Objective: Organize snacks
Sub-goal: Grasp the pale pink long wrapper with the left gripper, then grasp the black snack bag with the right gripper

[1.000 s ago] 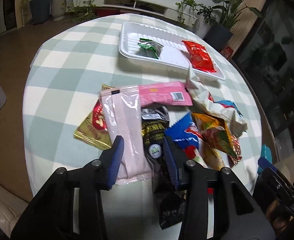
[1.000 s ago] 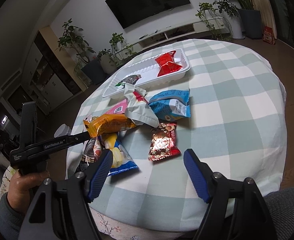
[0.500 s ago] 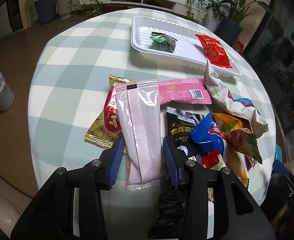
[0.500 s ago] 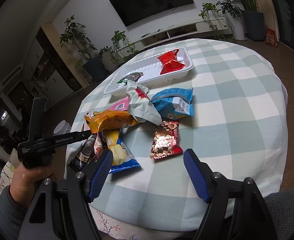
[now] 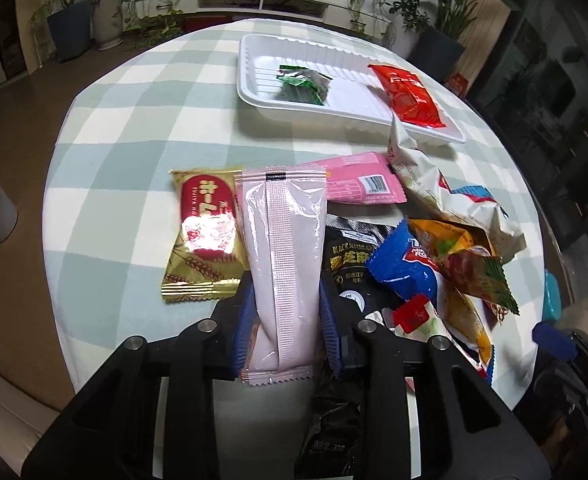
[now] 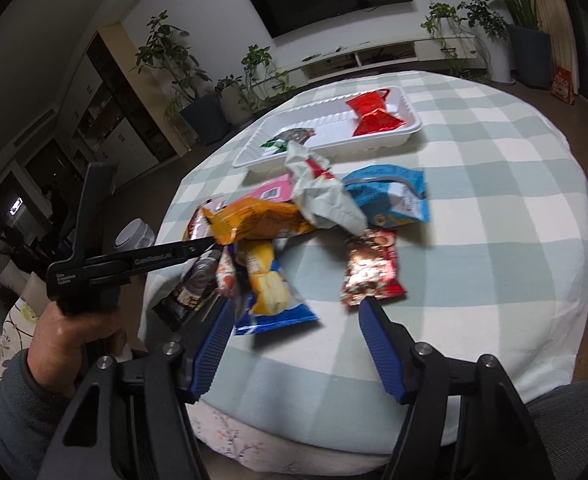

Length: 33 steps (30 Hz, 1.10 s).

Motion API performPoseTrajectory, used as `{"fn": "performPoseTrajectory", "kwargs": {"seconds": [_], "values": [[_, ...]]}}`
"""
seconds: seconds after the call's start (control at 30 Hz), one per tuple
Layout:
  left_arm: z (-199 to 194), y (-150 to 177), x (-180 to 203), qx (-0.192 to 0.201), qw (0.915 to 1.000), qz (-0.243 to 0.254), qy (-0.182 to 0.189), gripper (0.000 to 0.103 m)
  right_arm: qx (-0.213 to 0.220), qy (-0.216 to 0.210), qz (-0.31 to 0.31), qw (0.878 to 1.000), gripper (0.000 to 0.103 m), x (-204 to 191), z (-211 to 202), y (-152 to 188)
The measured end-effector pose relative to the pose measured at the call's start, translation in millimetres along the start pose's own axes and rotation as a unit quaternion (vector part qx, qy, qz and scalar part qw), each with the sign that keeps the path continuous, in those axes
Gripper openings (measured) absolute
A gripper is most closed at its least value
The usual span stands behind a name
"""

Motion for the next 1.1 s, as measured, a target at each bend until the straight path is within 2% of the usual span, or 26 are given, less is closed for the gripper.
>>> {"fn": "performPoseTrajectory", "kwargs": {"seconds": [0.17, 0.3, 0.5, 0.63, 0.9, 1.1], "values": [[-5, 2, -6, 0.007, 0.9997, -0.003, 0.025, 0.026, -0.023, -0.033, -0.034, 0.999, 0.068, -40, 13, -7], [-13, 4, -14, 0.021, 0.9987, -0.009, 0.046, 0.026, -0.058, -0.037, -0.051, 0.996, 0.068, -67, 32, -13], [-30, 9, -36, 0.055, 0.9909, -0.042, 0.116, 0.026, -0.081, -0.024, -0.051, 0.995, 0.068, -85, 53, -28], [-35, 9, -37, 0.062, 0.9892, -0.043, 0.125, 0.026, -0.099, -0.027, -0.043, 0.994, 0.066, -95, 65, -39], [-44, 12, -45, 0.086, 0.9834, -0.056, 0.15, 0.026, -0.071, 0.011, -0.083, 0.994, 0.065, -116, 46, -43], [-51, 16, -52, 0.099, 0.979, -0.065, 0.166, 0.026, -0.108, -0.014, -0.095, 0.989, 0.057, -128, 67, -42]]}}
Point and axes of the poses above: each gripper's, at about its wrist camera, not at the fingertips, and z roughly the way its jaws point, x to its right, y to its underside, the point moved 1 cm from there along z, roughly the way its jaws point, and after that the axes turned 15 degrees about -x, right-handed, at the moved point
